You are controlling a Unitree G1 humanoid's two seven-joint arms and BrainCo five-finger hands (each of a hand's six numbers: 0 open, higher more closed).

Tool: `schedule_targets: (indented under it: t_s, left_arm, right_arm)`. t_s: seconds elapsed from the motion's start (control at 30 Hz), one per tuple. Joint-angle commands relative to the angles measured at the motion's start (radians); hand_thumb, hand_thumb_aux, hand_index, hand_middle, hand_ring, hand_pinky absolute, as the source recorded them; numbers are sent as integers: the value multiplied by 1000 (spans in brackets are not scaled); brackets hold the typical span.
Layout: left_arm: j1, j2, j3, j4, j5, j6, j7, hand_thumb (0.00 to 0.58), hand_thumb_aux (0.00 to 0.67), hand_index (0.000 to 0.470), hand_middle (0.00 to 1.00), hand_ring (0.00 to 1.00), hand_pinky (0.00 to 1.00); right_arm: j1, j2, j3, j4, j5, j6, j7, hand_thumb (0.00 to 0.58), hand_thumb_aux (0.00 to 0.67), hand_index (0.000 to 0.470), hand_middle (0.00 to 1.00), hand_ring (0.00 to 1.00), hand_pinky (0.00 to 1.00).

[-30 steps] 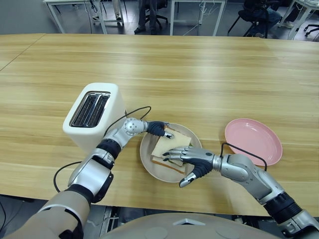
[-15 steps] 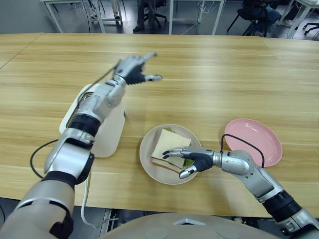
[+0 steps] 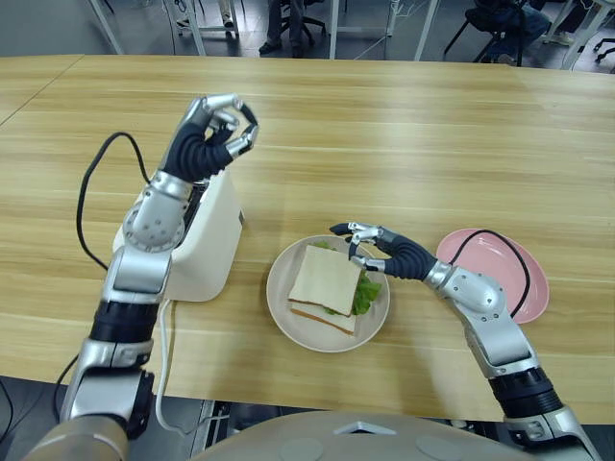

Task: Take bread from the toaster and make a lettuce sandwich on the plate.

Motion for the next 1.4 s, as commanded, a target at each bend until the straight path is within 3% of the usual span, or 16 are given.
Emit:
schedule_targets:
  t_s: [0.03, 0.13, 0.33, 0.4, 0.5, 0.73, 0.97, 1.17, 1.4]
  left_arm:
    - [121, 22, -1, -140, -127, 9, -130, 580, 670, 460, 1000, 1000, 1000]
    - [264, 92, -30, -190, -176, -43, -281, 580, 670, 460, 1000, 1000, 1000]
    - [545, 264, -169, -230, -105, -83, -529, 580, 670, 460, 1000, 1000, 1000]
    - [590, 294, -207, -246, -37, -66, -553, 580, 670, 460, 1000, 1000, 1000]
    - [630, 316, -302, -248, 219, 8, -566, 580, 670, 460, 1000, 1000, 1000]
    - [586, 262, -452, -205, 525, 84, -566, 580, 670, 460, 1000, 1000, 1000]
    - [527, 192, -516, -103, 646, 90, -525, 580, 670, 460, 1000, 1000, 1000]
    - [401, 115, -527, 39, 727, 66, -397, 580, 670, 460, 1000, 1000, 1000]
    - [154, -12, -548, 339, 865, 63, -107, 580, 670, 460, 1000, 1000, 1000]
  right_arm:
    - [45, -29, -36, -76, 121, 75, 70, 580, 670, 460, 1000, 1000, 1000]
    - [122, -99, -39, -159, 213, 98, 186, 580, 670, 460, 1000, 1000, 1000]
    - [317, -290, 21, -241, 173, 8, 410, 580, 670, 460, 1000, 1000, 1000]
    - [365, -337, 37, -253, 152, -20, 451, 580, 670, 460, 1000, 1000, 1000]
    - [391, -367, 81, -220, 35, -85, 452, 580, 670, 460, 1000, 1000, 1000]
    - [348, -324, 191, -83, -275, -192, 329, 580, 670, 460, 1000, 1000, 1000]
    - [263, -274, 280, 57, -589, -274, 141, 580, 670, 460, 1000, 1000, 1000]
    - [152, -211, 336, 178, -803, -315, -47, 580, 670, 460, 1000, 1000, 1000]
    - [-35, -102, 366, 332, -1029, -279, -345, 580, 670, 460, 1000, 1000, 1000]
